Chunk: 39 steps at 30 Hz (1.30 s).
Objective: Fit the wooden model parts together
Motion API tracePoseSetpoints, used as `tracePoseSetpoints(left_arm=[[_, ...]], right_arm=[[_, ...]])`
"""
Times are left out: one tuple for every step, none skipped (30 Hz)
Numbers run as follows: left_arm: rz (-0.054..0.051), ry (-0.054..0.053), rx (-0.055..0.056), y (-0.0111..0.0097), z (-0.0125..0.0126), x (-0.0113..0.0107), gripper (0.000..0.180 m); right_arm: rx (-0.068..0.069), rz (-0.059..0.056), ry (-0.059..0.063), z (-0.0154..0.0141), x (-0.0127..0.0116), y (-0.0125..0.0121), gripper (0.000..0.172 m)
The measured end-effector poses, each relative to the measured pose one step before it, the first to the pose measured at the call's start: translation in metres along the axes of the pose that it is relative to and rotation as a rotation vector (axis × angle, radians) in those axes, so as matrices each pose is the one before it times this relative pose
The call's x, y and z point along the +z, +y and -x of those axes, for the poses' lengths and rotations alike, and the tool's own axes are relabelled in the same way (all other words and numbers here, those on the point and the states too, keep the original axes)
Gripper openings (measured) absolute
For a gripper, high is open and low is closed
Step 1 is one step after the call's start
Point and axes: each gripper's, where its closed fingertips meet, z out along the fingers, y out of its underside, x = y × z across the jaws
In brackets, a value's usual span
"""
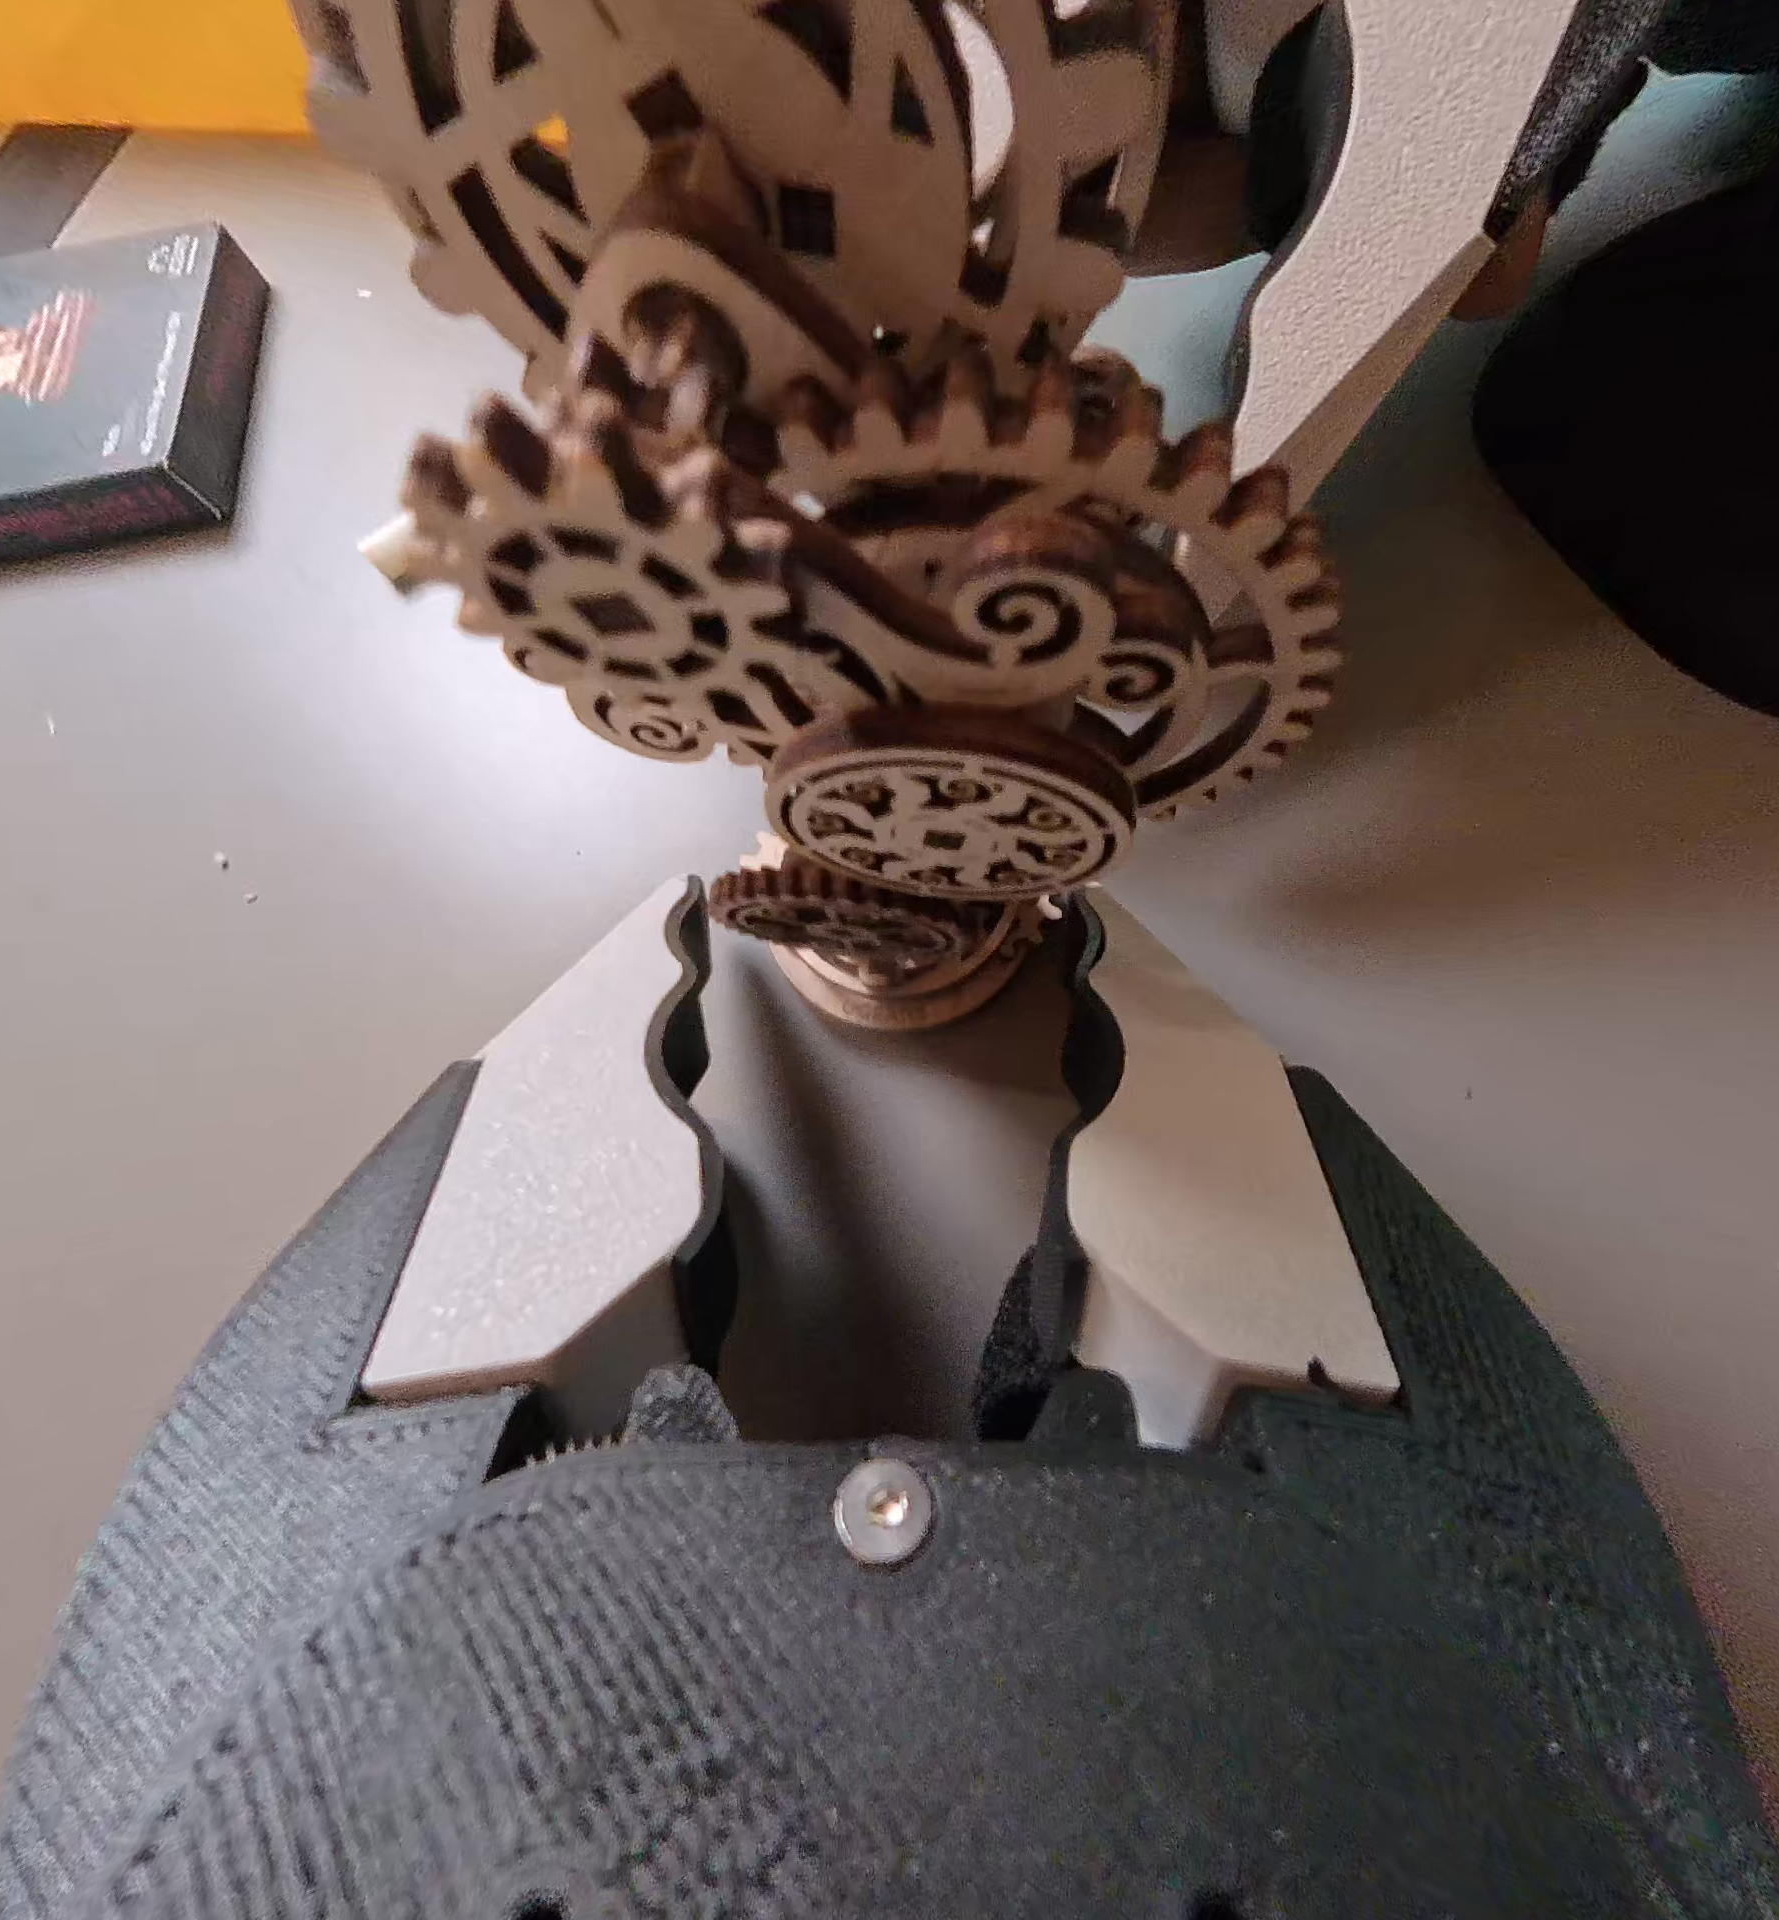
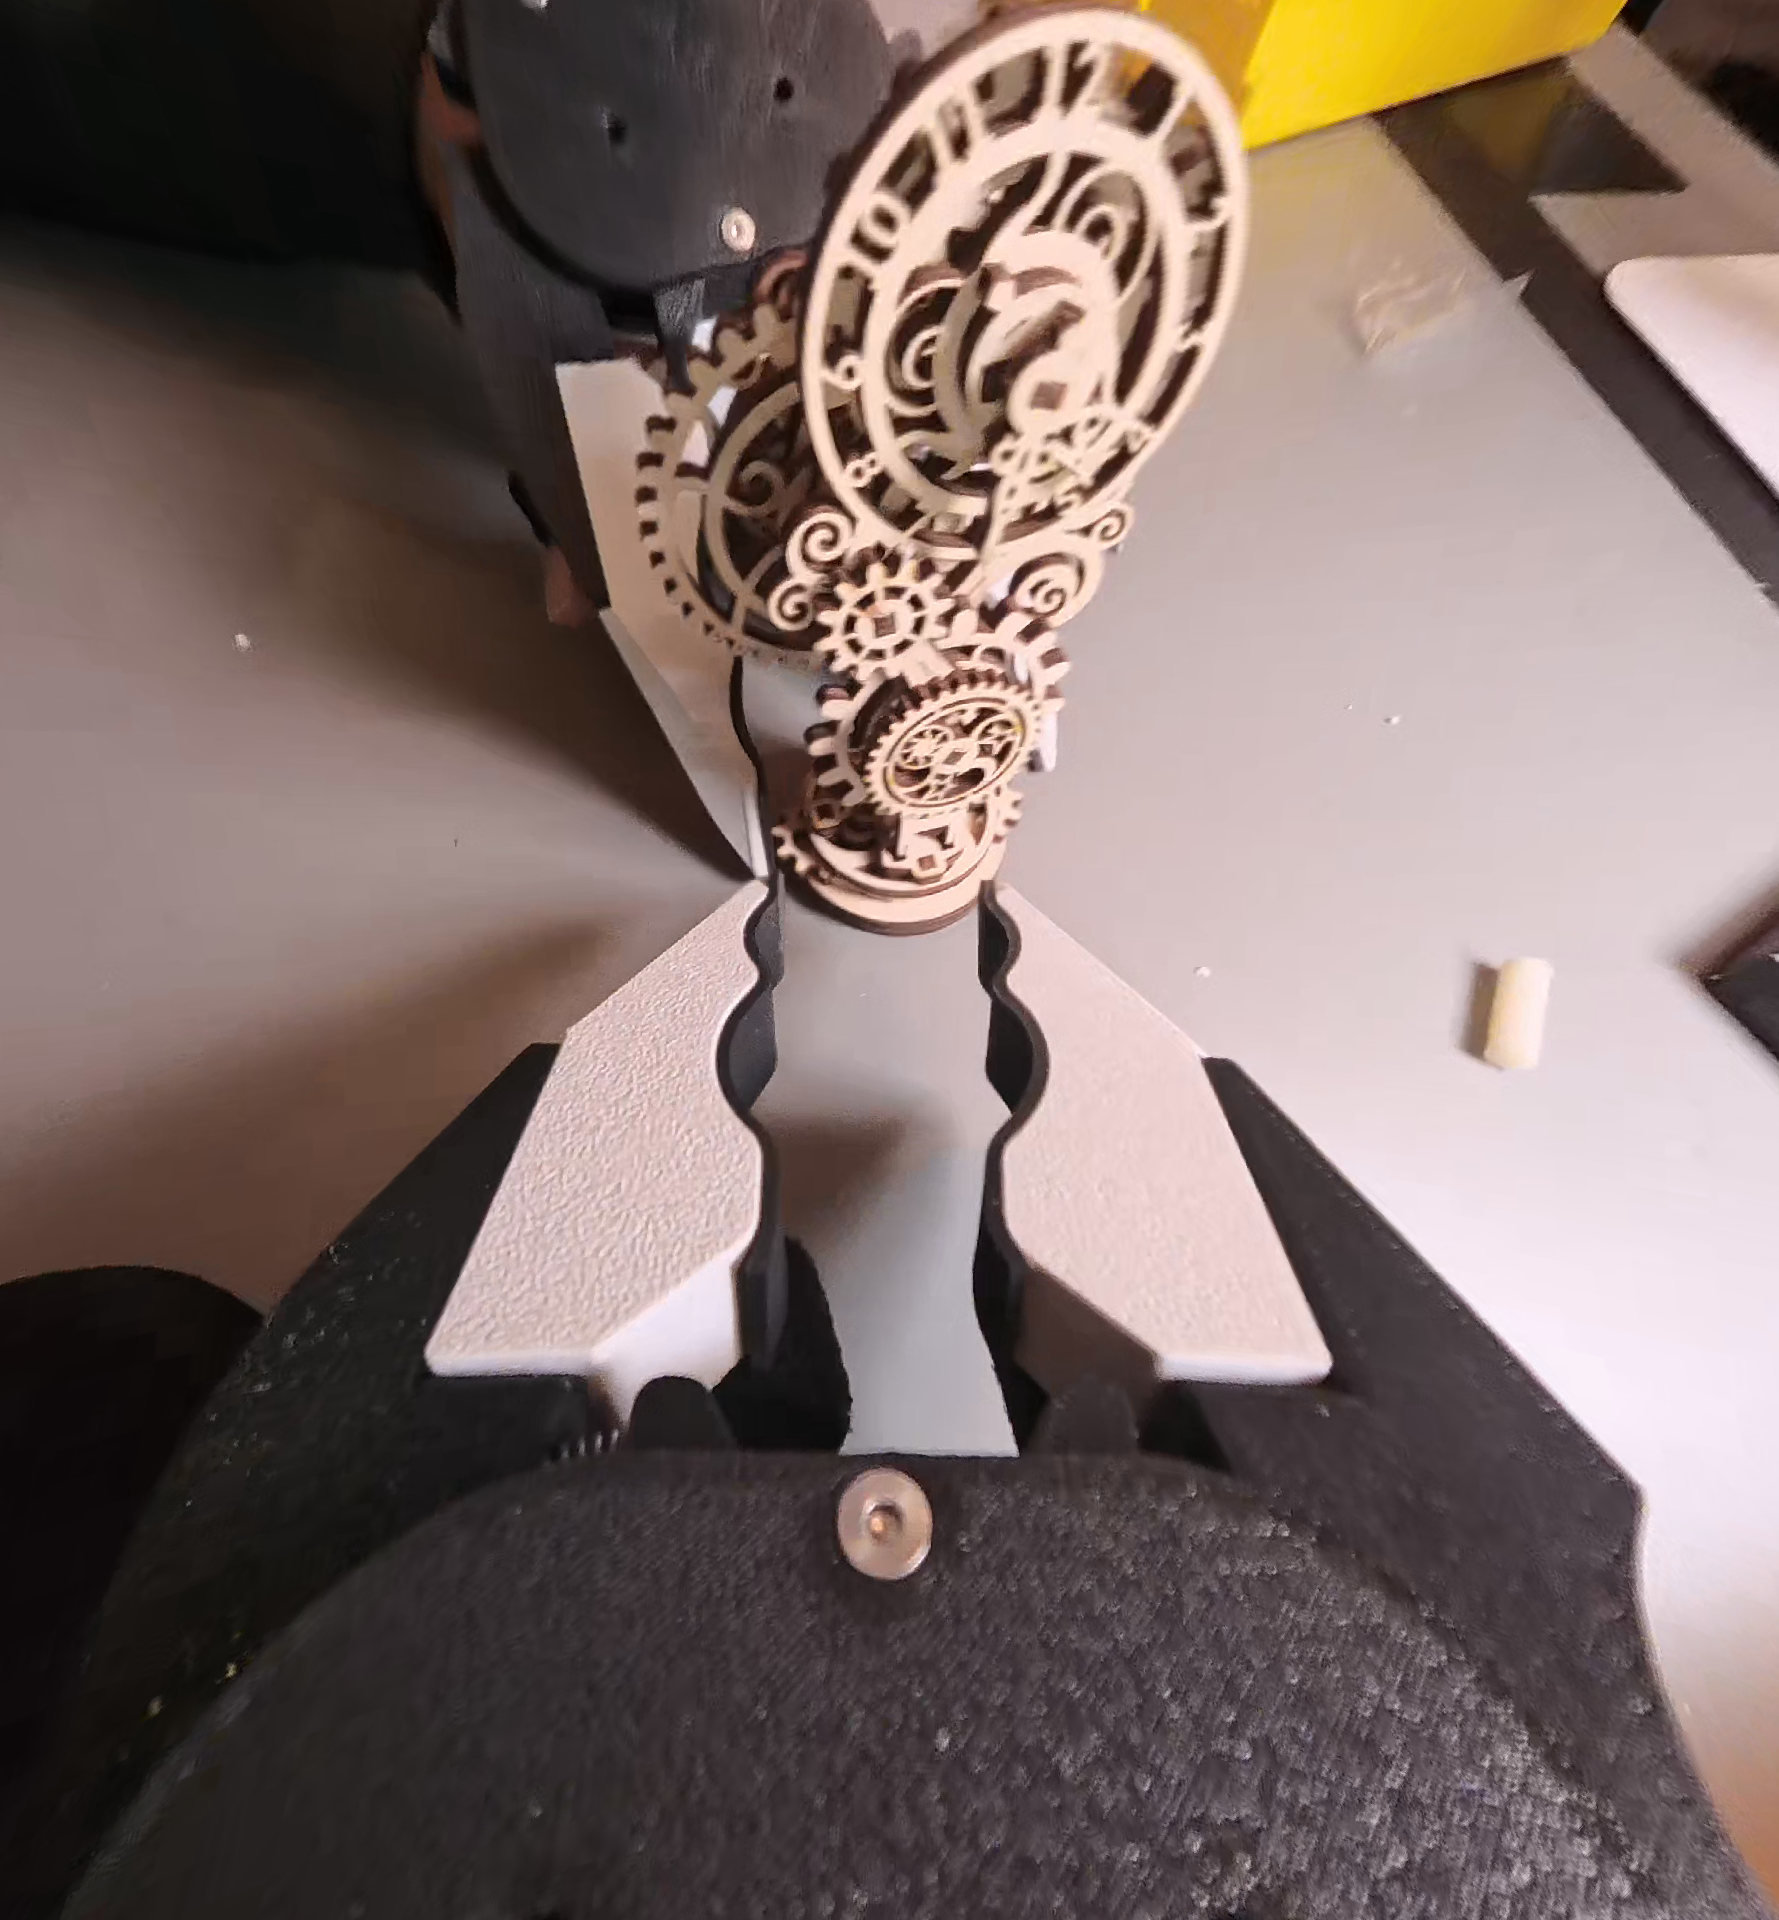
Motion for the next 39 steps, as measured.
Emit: tracePoseSetpoints(left_arm=[[-0.0005, 0.0178, 0.0214, -0.00128, -0.00078, 0.0019, 0.065], [0.0021, 0.0257, 0.0169, -0.00067, -0.00174, 0.00194, 0.062], [-0.0009, 0.0143, 0.0201, -0.00106, 0.00007, 0.00146, 0.062], [-0.0015, 0.0056, 0.0162, -0.00085, 0.00133, 0.00136, 0.062], [-0.0015, 0.0126, 0.0094, -0.00082, 0.00042, 0.0011, 0.062], [-0.0013, 0.0125, 0.0083, -0.00061, 0.00023, 0.00084, 0.062], [-0.0017, 0.0082, 0.0096, -0.00038, 0.00044, 0.00044, 0.061], [-0.0012, 0.0091, 0.0069, -0.0002, -0.00009, 0.00039, 0.061], [-0.0016, 0.0093, 0.0093, -0.00014, -0.0003, 0.00007, 0.061], [-0.0009, 0.0104, 0.0053, -0.00009, -0.00031, 0.00014, 0.061], [-0.001, 0.0097, 0.006, -0.00011, -0.00029, 0.00013, 0.061], [-0.0013, 0.0089, 0.0081, -0.00018, -0.00032, 0.00015, 0.061], [-0.0014, 0.0124, 0.0075, -0.00022, -0.00077, 0.0002, 0.061], [-0.0015, 0.0109, 0.0088, -0.00025, -0.00061, 0.00021, 0.061], [-0.0009, 0.0093, 0.0057, -0.00015, -0.00032, 0.00033, 0.061], [-0.0007, 0.0067, 0.0048, -0.00012, -0.00017, 0.00014, 0.061], [-0.0005, 0.0036, 0.0037, -0.00011, -0.00016, 0.00009, 0.061], [-0.0003, 0.0015, 0.0016, -0.0001, -0.00015, 0.00008, 0.061], [-0.0002, 0.0011, 0.0015, -0.00002, -0.00026, -0.00003, 0.061], [-0.0002, 0.001, 0.0017, -0.0001, -0.00022, 0.00008, 0.061], [-0.0001, 0.0008, 0.0004, -0.00001, -0.00008, 0.00001, 0.061], [-0.0001, 0.0003, 0.0004, -0.00006, -0.00008, -0.00011, 0.061], [0.0, 0.0004, 0.0002, 0.0, -0.00004, 0.0, 0.061], [-0.0001, 0.0008, 0.0002, -0.00005, -0.00003, 0.00006, 0.061], [-0.0002, 0.0018, 0.0011, -0.00005, -0.00031, 0.00002, 0.061], [0.0, 0.0005, 0.0003, -0.00006, -0.0001, 0.00006, 0.061], [-0.0001, 0.0006, -0.0004, -0.00004, -0.00003, 0.00006, 0.061], [-0.0002, 0.0012, 0.0004, -0.00013, -0.00005, 0.0, 0.061], [0.0, 0.0018, 0.0005, -0.00004, -0.00014, 0.00005, 0.061], [-0.0002, 0.0023, 0.0014, -0.00017, -0.00026, 0.00018, 0.061], [-0.0004, 0.0023, 0.0017, -0.00028, -0.00021, 0.0003, 0.061], [-0.0002, 0.0018, 0.0017, -0.00023, -0.00023, 0.00024, 0.061], [0.0, 0.0017, 0.0004, -0.00006, -0.00005, 0.0001, 0.061], [0.0002, 0.0012, -0.0011, -0.00004, -0.00008, 0.00009, 0.061], [-0.0001, -0.0002, 0.0007, 0.00001, 0.0, -0.00004, 0.061], [-0.0001, -0.0004, 0.001, -0.00001, -0.00008, 0.00014, 0.061], [-0.0001, -0.0002, 0.0007, -0.00009, -0.00012, 0.00007, 0.061], [0.0, 0.0002, -0.0003, 0.00003, 0.00009, -0.00001, 0.061], [0.0, 0.0, 0.0, -0.00005, -0.00006, 0.00006, 0.061]], right_arm=[[-0.0044, -0.0082, 0.0123, -0.00349, 0.00111, 0.00018, 0.035], [-0.0084, -0.0091, 0.0099, -0.00299, 0.00146, 0.00031, 0.035], [-0.0014, -0.0131, 0.0047, -0.0023, 0.00143, -0.00021, 0.035], [0.0047, -0.0085, 0.0015, -0.00226, 0.00097, 0.00015, 0.036], [0.004, -0.0072, -0.0005, -0.00198, 0.00042, -0.00035, 0.039], [0.0, -0.0067, -0.0097, -0.00017, -0.0007, -0.0008, 0.044], [-0.0009, -0.0042, -0.0099, 0.00032, -0.00154, -0.00106, 0.049], [-0.0016, -0.0088, 0.0, -0.00095, -0.00211, -0.00238, 0.054], [-0.007, -0.013, 0.0014, -0.00068, -0.00232, -0.00348, 0.058], [-0.0061, -0.0183, 0.0084, -0.00177, -0.00212, -0.00495, 0.061], [-0.0028, -0.0218, 0.0093, -0.00227, -0.00155, -0.00582, 0.061], [0.0008, -0.0176, 0.0038, -0.00193, -0.00055, -0.00535, 0.06], [0.0004, -0.0085, -0.0017, -0.00129, 0.00037, -0.00356, 0.059], [-0.0008, -0.0059, -0.0049, -0.00082, 0.00078, -0.00248, 0.058], [0.0011, -0.0137, -0.0096, -0.00002, 0.00058, -0.00269, 0.054], [0.0047, -0.0167, -0.0122, 0.00032, 0.00041, -0.00271, 0.051], [0.0034, -0.0083, -0.0185, 0.00148, 0.00049, -0.00122, 0.049], [0.0003, 0.0033, -0.0134, 0.00132, 0.0006, 0.00071, 0.046], [-0.0029, 0.0095, -0.0044, 0.00059, 0.00079, 0.00168, 0.042], [-0.0059, 0.0153, -0.0007, 0.00032, 0.00079, 0.00279, 0.037], [-0.0068, 0.0142, -0.0066, 0.00145, 0.00064, 0.00302, 0.033], [-0.0011, 0.0003, -0.0098, 0.00174, 0.00012, 0.00093, 0.03], [0.0029, -0.0014, -0.0003, 0.00009, 0.00009, 0.00004, 0.029], [-0.0005, 0.0023, 0.002, -0.00033, -0.00053, 0.00005, 0.03], [-0.0037, 0.001, 0.0037, -0.00043, -0.001, -0.00023, 0.031], [-0.0037, -0.003, 0.0017, -0.00021, -0.00125, -0.00077, 0.033], [0.0003, -0.0084, 0.0046, -0.0008, -0.00093, -0.00124, 0.035], [0.0011, -0.0079, 0.001, -0.00013, -0.00051, -0.00118, 0.037], [-0.0021, -0.0043, -0.0013, 0.00047, -0.00001, -0.00084, 0.04], [-0.0036, -0.0028, 0.0055, -0.00049, 0.00054, -0.00071, 0.042], [-0.0035, 0.0039, 0.0038, -0.00026, 0.00134, 0.00033, 0.043], [-0.0007, 0.0043, -0.0023, 0.00048, 0.00178, 0.00087, 0.043], [0.0035, -0.0052, -0.0068, 0.00091, 0.00121, -0.0003, 0.043], [0.0037, -0.0029, -0.0077, 0.00094, 0.0001, 0.00001, 0.041], [0.0012, 0.0027, -0.0029, 0.00017, -0.00053, 0.00066, 0.04], [-0.004, 0.0143, 0.0004, -0.00015, -0.00029, 0.00265, 0.037], [-0.0033, 0.0091, -0.0032, 0.00065, 0.00027, 0.00225, 0.035], [0.0025, -0.0046, -0.008, 0.00143, 0.00028, 0.00002, 0.032], [0.0017, -0.0017, -0.0037, 0.0006, 0.00028, -0.00009, 0.031]])
